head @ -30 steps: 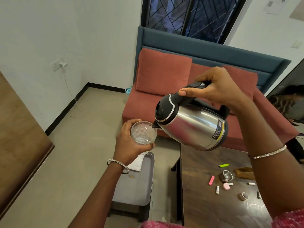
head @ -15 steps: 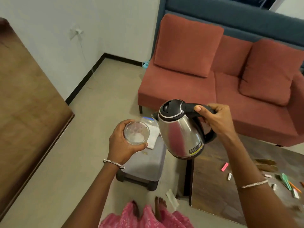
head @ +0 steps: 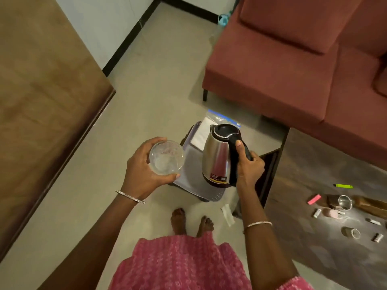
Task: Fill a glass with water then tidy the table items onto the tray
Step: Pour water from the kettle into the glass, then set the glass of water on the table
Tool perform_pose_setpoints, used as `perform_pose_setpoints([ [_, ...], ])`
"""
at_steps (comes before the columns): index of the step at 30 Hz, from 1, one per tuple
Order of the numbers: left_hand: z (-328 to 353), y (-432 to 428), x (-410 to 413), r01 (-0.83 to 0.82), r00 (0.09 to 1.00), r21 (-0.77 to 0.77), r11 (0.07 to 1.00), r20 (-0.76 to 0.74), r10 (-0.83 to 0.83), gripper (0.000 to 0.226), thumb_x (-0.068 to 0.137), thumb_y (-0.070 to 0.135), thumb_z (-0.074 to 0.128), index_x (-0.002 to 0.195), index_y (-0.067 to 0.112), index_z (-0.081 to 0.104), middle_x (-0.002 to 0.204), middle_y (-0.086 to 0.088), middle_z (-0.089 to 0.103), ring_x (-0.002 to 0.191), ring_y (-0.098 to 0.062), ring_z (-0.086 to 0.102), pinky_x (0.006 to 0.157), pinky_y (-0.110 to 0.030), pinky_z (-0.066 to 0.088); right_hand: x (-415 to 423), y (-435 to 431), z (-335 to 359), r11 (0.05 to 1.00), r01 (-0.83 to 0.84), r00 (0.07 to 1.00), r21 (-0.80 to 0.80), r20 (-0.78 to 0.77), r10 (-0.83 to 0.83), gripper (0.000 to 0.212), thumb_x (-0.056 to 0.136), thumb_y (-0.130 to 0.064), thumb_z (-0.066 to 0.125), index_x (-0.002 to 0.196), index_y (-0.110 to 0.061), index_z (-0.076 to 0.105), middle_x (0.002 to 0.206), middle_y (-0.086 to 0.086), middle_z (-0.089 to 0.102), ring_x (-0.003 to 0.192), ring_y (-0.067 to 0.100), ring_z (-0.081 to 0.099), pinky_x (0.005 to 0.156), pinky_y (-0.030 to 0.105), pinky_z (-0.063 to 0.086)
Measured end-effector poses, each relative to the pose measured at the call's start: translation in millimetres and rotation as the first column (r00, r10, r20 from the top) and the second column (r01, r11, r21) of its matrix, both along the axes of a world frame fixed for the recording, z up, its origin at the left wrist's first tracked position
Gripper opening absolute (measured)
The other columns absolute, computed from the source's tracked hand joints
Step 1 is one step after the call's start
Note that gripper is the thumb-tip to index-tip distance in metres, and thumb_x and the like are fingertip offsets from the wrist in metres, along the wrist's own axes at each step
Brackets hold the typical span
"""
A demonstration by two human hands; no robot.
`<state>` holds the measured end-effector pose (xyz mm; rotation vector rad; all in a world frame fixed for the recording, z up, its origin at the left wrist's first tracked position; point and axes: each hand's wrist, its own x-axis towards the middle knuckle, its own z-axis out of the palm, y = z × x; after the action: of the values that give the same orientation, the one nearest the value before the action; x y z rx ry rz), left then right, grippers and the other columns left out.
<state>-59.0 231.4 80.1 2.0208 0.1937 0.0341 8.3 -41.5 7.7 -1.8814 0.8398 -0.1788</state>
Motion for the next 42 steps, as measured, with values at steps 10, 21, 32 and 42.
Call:
perform_pose_setpoints([
  [10, -40.9, 5.8, 15.4, 0.022, 1.0, -0.033, 0.999, -0.007, -0.022, 0.09, 0.047, 0.036, 0.092, 0.126, 0.03, 0.052, 0.124, 0.016, 0.059, 0.116, -0.008, 0.058, 0.093, -0.019, 0.051, 16.7, 21.0, -93.1, 0.993, 0.028, 0.999, 0.116, 0.031, -0.032, 0.061, 0.065, -0.063, 0.081, 0.053, -0.009, 0.055, 0.05, -0.003, 0.043, 0.051, 0.011, 0.038, 0.052, 0.027, 0.037],
  [21, -56.7, -3.8, 12.1, -0.033, 0.999, -0.044, 0.998, 0.0, 0.033, 0.09, 0.046, 0.032, 0.093, 0.126, 0.027, 0.053, 0.123, 0.013, 0.061, 0.116, -0.014, 0.059, 0.095, -0.033, 0.053, -11.3, 46.6, -119.2, 0.978, 0.085, 0.995, 0.192, 0.031, -0.093, 0.066, 0.078, -0.059, 0.07, 0.045, -0.015, 0.035, 0.05, 0.016, 0.028, 0.049, 0.024, 0.028, 0.049, 0.029, 0.025],
  [32, -42.0, 6.3, -23.6, -0.095, 0.995, 0.016, 0.995, -0.035, 0.095, 0.09, 0.045, 0.038, 0.091, 0.125, 0.024, 0.053, 0.122, 0.014, 0.061, 0.114, -0.01, 0.059, 0.091, -0.037, 0.056, -60.1, 121.1, -113.6, 0.812, 0.342, 0.925, 0.472, -0.322, -0.202, 0.066, 0.079, -0.07, 0.057, 0.065, -0.006, 0.062, 0.053, 0.005, 0.056, 0.052, 0.014, 0.052, 0.061, 0.027, 0.046],
  [42, -41.2, 18.9, -45.1, -0.127, 0.992, 0.031, 0.991, -0.014, 0.128, 0.088, 0.047, 0.043, 0.09, 0.125, 0.025, 0.052, 0.122, 0.019, 0.058, 0.114, -0.004, 0.056, 0.094, -0.034, 0.054, -44.7, 157.5, -98.0, 0.662, 0.394, 0.902, 0.637, -0.408, -0.145, 0.052, 0.084, -0.07, 0.048, 0.073, -0.022, 0.064, 0.053, -0.004, 0.065, 0.065, 0.017, 0.061, 0.083, 0.035, 0.049],
])
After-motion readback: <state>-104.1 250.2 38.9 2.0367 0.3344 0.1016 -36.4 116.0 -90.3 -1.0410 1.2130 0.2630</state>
